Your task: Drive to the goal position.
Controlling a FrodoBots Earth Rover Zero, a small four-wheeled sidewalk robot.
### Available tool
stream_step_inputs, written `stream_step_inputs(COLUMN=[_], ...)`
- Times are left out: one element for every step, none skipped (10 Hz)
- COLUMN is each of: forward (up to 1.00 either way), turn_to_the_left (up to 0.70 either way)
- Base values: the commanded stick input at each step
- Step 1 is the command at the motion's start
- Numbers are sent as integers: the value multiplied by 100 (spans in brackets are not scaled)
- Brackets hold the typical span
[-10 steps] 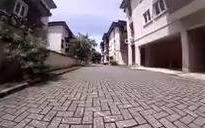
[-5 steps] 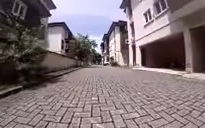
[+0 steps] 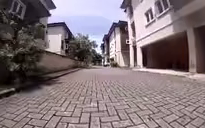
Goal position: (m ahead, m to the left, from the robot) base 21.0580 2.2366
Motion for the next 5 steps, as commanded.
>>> stream_step_inputs(forward=[50,50,50,50,50], turn_to_the_left=[0,0,0,0,0])
